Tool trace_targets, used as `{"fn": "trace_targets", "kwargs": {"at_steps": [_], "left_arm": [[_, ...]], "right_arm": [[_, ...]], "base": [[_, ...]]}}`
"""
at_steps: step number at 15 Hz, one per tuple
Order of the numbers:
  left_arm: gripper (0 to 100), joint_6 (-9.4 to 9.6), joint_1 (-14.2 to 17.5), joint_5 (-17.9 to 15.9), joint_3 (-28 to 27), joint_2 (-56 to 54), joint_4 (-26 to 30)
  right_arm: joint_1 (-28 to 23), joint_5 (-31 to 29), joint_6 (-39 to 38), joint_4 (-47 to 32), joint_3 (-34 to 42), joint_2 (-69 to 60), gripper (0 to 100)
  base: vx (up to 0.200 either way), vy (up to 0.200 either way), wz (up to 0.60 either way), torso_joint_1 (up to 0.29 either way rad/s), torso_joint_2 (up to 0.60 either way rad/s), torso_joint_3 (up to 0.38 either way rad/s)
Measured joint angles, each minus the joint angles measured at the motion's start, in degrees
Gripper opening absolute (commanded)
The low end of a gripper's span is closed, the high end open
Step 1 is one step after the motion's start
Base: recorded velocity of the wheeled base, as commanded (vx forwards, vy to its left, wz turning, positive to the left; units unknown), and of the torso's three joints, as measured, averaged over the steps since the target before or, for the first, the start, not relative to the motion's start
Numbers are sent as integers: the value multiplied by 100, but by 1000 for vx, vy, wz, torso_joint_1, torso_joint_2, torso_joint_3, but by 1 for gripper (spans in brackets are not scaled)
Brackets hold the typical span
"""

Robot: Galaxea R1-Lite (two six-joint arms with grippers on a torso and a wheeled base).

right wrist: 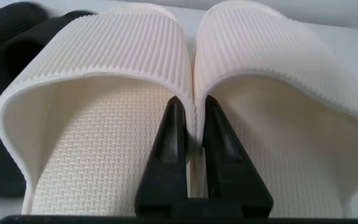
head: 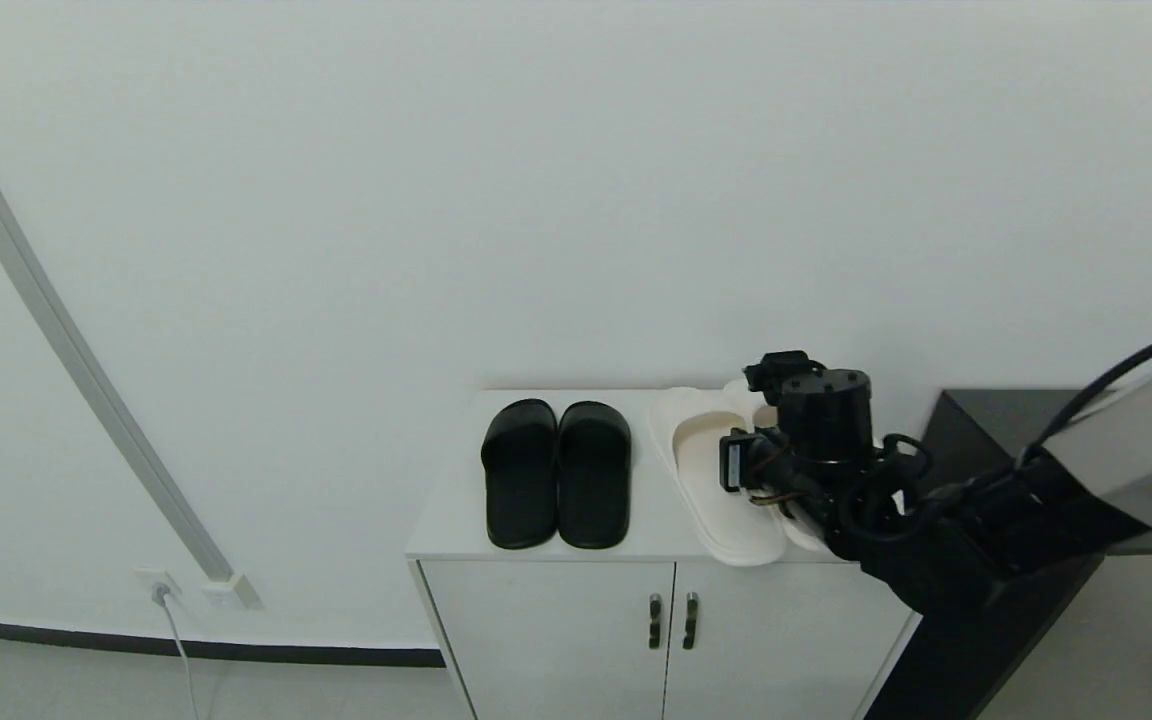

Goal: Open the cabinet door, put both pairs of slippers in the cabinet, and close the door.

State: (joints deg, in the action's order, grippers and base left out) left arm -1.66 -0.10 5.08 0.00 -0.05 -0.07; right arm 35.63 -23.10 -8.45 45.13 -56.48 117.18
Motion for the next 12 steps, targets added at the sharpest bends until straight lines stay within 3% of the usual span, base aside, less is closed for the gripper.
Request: {"fn": "trace_targets", "kwargs": {"at_steps": [6, 11, 12], "left_arm": [[0, 7, 0, 0, 0, 0, 0], [0, 2, 0, 0, 0, 0, 0], [0, 2, 0, 0, 0, 0, 0]], "right_arm": [[276, 1375, 191, 304, 2260, -1859, 0], [361, 1657, 196, 293, 2887, -2489, 0], [397, 1654, 196, 293, 2914, -2522, 0]], "base": [[0, 0, 0, 0, 0, 0], [0, 0, 0, 0, 0, 0], [-200, 0, 0, 7, 2, 7]]}}
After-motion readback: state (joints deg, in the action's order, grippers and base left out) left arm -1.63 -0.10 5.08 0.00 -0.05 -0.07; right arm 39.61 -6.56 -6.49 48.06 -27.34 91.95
